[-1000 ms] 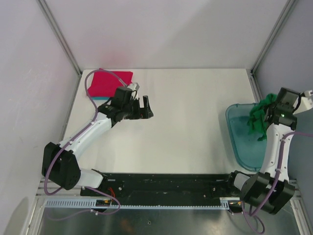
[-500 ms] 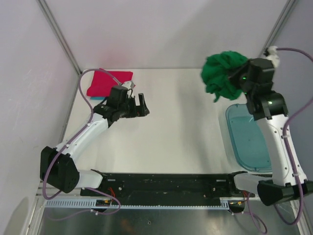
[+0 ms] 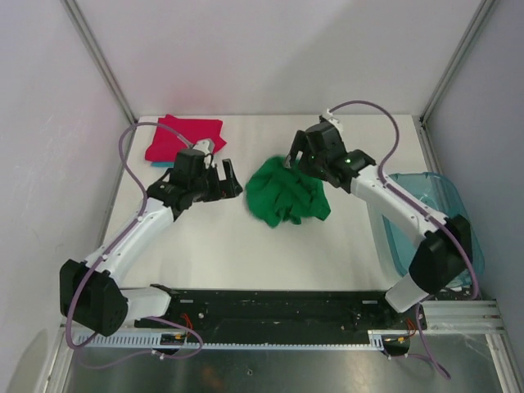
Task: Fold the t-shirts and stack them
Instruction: Move the tshirt to the center of the board, then flatten out the tshirt
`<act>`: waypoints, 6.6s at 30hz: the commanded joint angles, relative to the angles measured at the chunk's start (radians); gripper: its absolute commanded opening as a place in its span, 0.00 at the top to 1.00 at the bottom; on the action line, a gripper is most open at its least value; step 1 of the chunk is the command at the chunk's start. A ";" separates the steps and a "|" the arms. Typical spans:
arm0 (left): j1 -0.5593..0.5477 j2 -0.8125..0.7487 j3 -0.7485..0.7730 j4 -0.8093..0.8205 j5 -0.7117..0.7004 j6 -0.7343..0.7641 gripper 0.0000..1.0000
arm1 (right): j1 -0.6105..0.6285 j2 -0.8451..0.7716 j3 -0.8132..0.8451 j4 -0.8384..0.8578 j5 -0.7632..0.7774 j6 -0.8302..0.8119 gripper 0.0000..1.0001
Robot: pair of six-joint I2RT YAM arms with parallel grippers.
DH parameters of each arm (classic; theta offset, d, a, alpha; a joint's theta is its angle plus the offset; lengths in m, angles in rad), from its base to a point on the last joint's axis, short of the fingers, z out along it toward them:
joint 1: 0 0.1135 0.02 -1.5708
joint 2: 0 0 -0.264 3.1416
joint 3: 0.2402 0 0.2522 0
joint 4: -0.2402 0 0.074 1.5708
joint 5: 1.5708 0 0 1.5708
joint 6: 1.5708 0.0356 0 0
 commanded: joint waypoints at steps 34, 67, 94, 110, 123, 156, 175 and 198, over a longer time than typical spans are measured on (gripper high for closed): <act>0.039 -0.060 -0.161 0.058 -0.025 -0.113 0.02 | 0.264 0.187 -0.323 0.315 -0.128 -0.017 0.49; 0.044 -0.071 -0.194 0.056 -0.002 -0.100 0.01 | 0.370 0.474 0.003 0.086 0.221 -0.075 0.96; -0.213 0.171 -0.107 0.218 0.054 -0.177 0.18 | -0.176 0.007 0.264 -0.161 0.025 -0.243 1.00; -0.316 0.396 0.010 0.284 -0.119 -0.240 0.35 | -0.255 0.027 0.378 -0.239 0.000 -0.260 1.00; -0.375 0.466 -0.037 0.399 0.031 -0.566 0.43 | -0.285 0.023 0.377 -0.246 -0.018 -0.258 1.00; -0.383 0.581 -0.015 0.447 -0.230 -0.842 0.92 | -0.343 -0.004 0.319 -0.237 -0.044 -0.250 1.00; -0.146 -0.016 0.255 0.071 -0.936 -0.044 1.00 | -0.575 -0.039 0.450 -0.140 -0.185 -0.149 1.00; 0.119 -0.011 0.435 0.147 -0.627 -0.002 1.00 | -0.622 -0.048 0.254 0.101 -0.447 -0.015 1.00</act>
